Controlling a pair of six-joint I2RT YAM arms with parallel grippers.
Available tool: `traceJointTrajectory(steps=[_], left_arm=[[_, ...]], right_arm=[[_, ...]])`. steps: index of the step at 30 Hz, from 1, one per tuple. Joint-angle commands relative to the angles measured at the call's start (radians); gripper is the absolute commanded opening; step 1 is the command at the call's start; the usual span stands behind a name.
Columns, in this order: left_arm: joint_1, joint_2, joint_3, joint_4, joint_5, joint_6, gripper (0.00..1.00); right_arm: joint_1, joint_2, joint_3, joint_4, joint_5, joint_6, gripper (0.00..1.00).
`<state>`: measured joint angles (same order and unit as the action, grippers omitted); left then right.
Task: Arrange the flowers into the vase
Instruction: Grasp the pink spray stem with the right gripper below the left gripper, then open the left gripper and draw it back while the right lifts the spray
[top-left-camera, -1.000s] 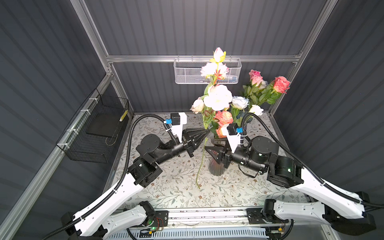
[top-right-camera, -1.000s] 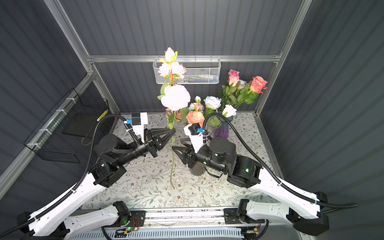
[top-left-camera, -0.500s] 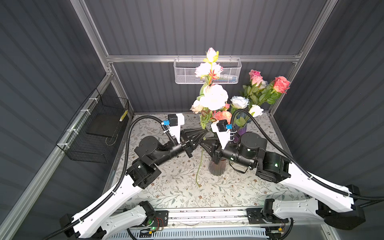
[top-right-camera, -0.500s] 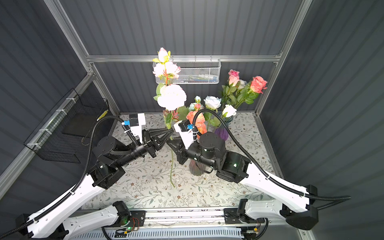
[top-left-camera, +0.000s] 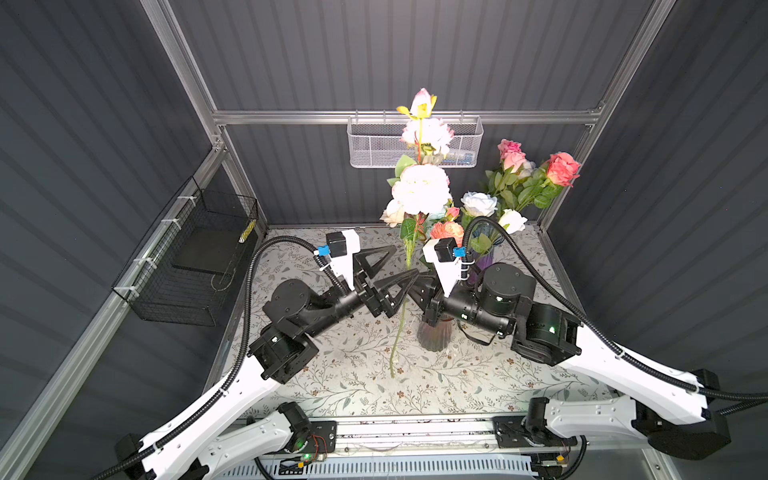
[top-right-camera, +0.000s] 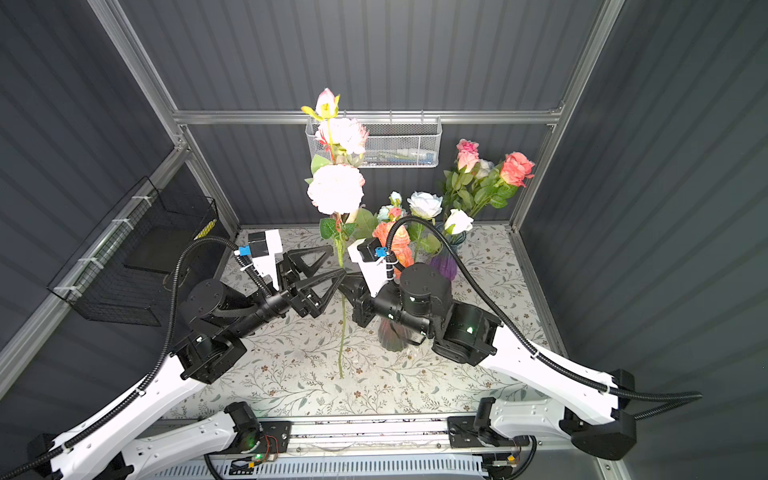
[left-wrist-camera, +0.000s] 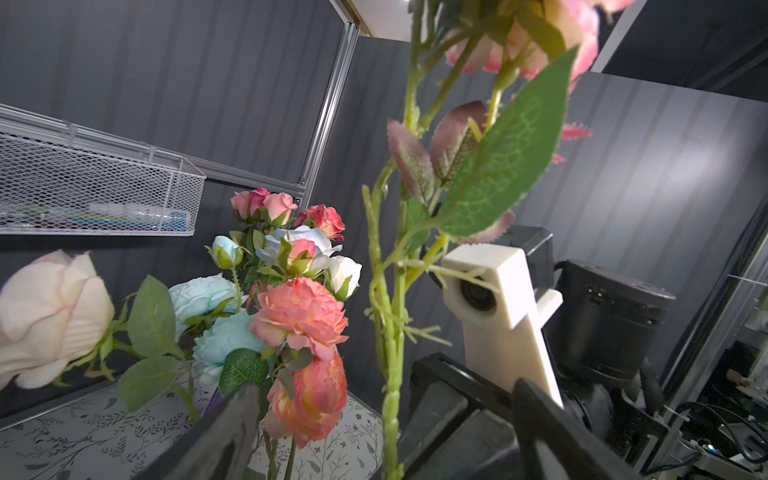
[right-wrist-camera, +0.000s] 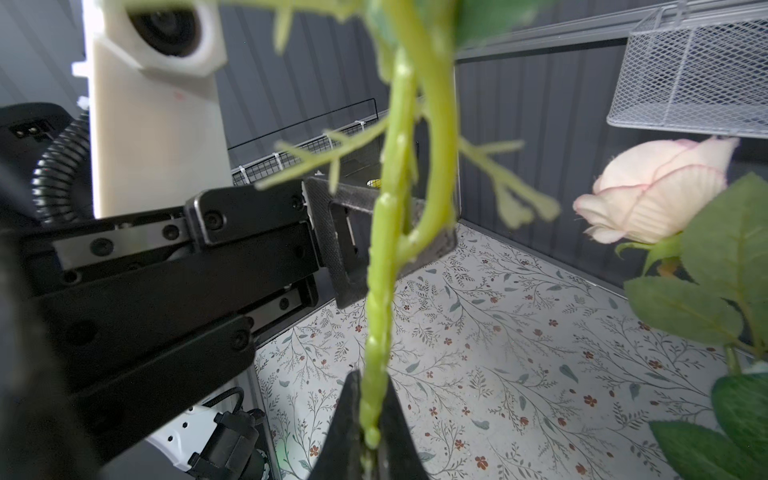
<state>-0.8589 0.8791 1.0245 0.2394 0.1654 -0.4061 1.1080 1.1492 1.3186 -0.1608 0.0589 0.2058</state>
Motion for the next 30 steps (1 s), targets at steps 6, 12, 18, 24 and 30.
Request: traceJointTrajectory(steps=[6, 12, 18, 24, 30], left_arm=[[-0.004, -0.313, -0.168, -0.140, -0.301, 0.097, 1.00], [-0.004, -0.516, -0.263, -0.274, -0.445, 0.094, 1.00], [-0.005, -0.590, -0.293, -0.364, -0.499, 0.082, 1.00], [-0.005, -0.597, -0.314, -0.380, -0.501, 0.073, 1.00], [-0.006, -0.578, -0.317, -0.380, -0.504, 0.073, 1.00]], right_arm=[[-0.001, -0.072, 0.058, -0.031, 0.089, -0.097, 0.08], [-0.002, -0.130, 0.093, -0.026, 0.202, -0.180, 0.07], [-0.002, -0.150, 0.180, -0.101, 0.313, -0.272, 0.08], [-0.038, -0.182, 0.203, -0.150, 0.407, -0.316, 0.07], [-0.151, -0.211, 0.148, -0.164, 0.378, -0.258, 0.07]])
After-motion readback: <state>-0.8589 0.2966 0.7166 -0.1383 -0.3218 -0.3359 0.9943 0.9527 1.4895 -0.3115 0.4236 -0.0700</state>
